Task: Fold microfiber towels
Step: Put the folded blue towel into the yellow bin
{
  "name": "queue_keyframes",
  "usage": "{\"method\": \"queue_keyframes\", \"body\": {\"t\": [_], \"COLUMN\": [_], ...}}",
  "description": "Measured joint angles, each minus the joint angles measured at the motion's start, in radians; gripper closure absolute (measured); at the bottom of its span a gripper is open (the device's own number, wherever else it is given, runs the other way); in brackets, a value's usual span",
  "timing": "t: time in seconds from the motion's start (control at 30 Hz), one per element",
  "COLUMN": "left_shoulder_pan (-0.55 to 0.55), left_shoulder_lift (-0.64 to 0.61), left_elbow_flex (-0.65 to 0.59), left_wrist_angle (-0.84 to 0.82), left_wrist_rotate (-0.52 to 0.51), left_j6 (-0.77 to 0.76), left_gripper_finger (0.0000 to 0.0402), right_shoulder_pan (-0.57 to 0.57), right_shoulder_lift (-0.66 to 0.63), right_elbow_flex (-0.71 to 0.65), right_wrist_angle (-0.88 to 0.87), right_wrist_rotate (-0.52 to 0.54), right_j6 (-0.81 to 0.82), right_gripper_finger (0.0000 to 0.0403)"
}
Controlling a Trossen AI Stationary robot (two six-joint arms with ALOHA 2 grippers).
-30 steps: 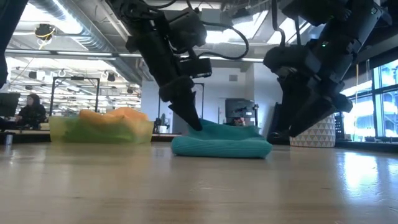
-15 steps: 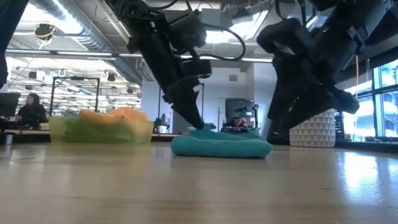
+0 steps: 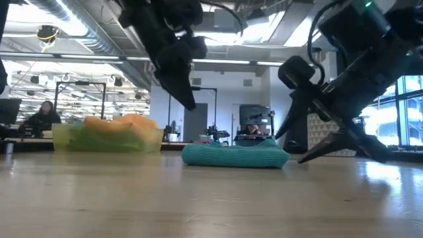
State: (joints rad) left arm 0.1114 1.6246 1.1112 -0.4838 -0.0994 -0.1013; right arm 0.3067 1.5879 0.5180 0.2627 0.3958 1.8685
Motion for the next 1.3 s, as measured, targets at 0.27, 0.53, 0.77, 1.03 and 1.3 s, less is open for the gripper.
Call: {"method": "queue_keyframes", "body": {"t": [0.27, 0.53, 0.77, 1.03, 1.3], "left_shoulder_pan": [-0.028, -0.027, -0.027, -0.021, 0.044], "left_shoulder_lift": [-0.136, -0.270, -0.350, -0.382, -0.373], "left_elbow_flex": [0.000, 0.000, -0.001, -0.001, -0.001], "left_wrist_angle": [-0.096, -0.212, -0.244, -0.258, -0.246], "left_wrist_rotate": [0.012, 0.005, 0.004, 0.001, 0.233], "left_j6": [-0.027, -0.025, -0.026, 0.047, 0.135], "left_gripper_finger": [0.0298, 0.0298, 0.0298, 0.0298, 0.0298], "right_shoulder_pan": [-0.162, -0.245, -0.268, -0.281, -0.272], "right_shoulder_lift": [0.060, 0.145, 0.235, 0.286, 0.265], "right_elbow_flex": [0.032, 0.103, 0.172, 0.250, 0.460], "right_wrist_angle": [0.002, 0.005, 0.017, -0.024, -0.132], "right_wrist_rotate": [-0.151, -0.225, -0.267, -0.294, -0.330], "right_j6": [-0.145, -0.225, -0.293, -0.459, -0.919], "right_gripper_finger": [0.0171, 0.0172, 0.0235, 0.0388, 0.0397]}}
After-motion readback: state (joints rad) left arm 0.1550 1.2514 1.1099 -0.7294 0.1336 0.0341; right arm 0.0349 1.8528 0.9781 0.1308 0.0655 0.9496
